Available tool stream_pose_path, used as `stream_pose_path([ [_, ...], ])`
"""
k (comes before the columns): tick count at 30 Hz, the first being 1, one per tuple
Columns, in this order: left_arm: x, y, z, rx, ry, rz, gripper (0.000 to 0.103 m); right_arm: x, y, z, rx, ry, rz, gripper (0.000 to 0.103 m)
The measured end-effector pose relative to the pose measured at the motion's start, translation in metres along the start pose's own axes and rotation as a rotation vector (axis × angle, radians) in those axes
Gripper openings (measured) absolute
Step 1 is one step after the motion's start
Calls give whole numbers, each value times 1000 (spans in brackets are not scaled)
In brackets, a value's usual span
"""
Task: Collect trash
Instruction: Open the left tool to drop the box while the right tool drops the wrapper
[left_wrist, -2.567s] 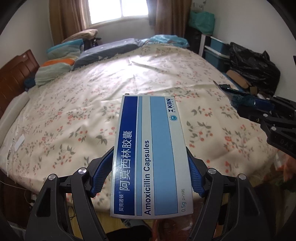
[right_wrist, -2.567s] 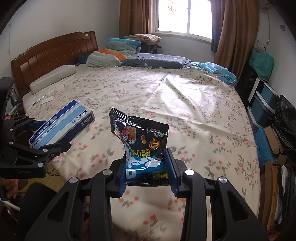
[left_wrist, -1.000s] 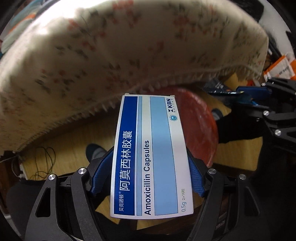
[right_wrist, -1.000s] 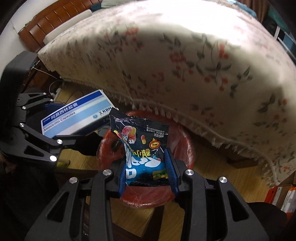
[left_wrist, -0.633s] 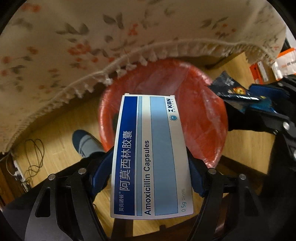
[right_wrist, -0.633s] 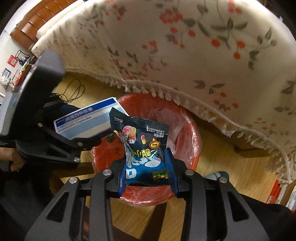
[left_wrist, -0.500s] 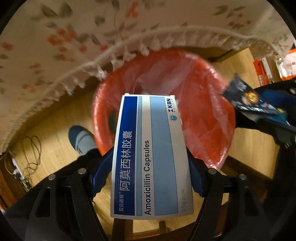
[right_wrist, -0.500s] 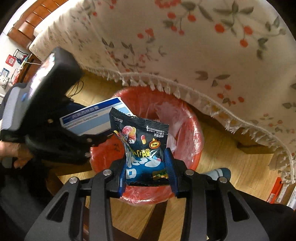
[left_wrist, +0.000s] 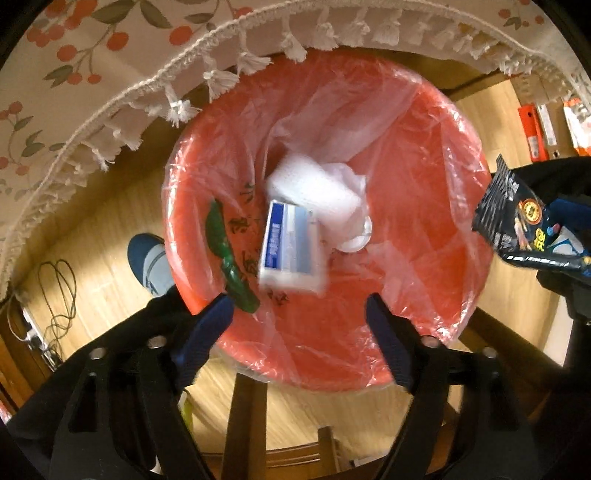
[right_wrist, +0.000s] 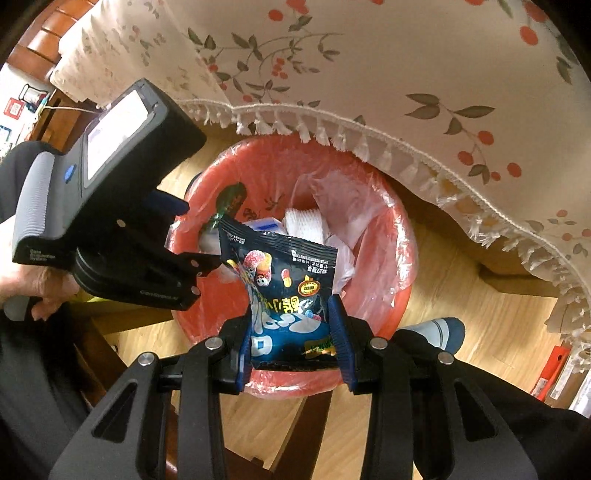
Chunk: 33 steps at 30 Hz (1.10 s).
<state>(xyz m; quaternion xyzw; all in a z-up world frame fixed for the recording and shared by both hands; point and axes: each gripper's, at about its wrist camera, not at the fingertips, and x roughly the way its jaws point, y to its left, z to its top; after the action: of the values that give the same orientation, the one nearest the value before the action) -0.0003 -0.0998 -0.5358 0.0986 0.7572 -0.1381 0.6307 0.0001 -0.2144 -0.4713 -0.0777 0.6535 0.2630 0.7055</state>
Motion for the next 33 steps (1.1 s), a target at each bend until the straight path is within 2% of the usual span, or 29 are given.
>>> stream_pose_path([
  [3, -4, 5, 0, -20, -5, 16, 88, 0, 3, 2, -17, 18, 7, 36],
  [7, -26, 20, -2, -79, -62, 49, 89, 2, 9, 14, -65, 41, 14, 36],
  [9, -41, 27, -6, -108, -102, 56, 97, 8, 13, 21, -97, 66, 9, 36],
  [15, -60, 48, -13, -177, -139, 54, 97, 48, 22, 31, -180, 176, -1, 36],
  [18, -58, 53, -13, -195, -137, 47, 97, 59, 28, 35, -232, 180, -30, 38],
  [24, -58, 57, -13, -208, -144, 45, 97, 85, 25, 30, -234, 230, -17, 39],
  [27, -59, 57, -12, -211, -148, 43, 97, 88, 23, 28, -233, 225, -15, 44],
  [29, -59, 58, -13, -213, -150, 45, 97, 90, 25, 28, -240, 219, -22, 61],
  [33, -61, 58, -13, -223, -155, 54, 97, 92, 29, 24, -259, 213, -25, 73],
])
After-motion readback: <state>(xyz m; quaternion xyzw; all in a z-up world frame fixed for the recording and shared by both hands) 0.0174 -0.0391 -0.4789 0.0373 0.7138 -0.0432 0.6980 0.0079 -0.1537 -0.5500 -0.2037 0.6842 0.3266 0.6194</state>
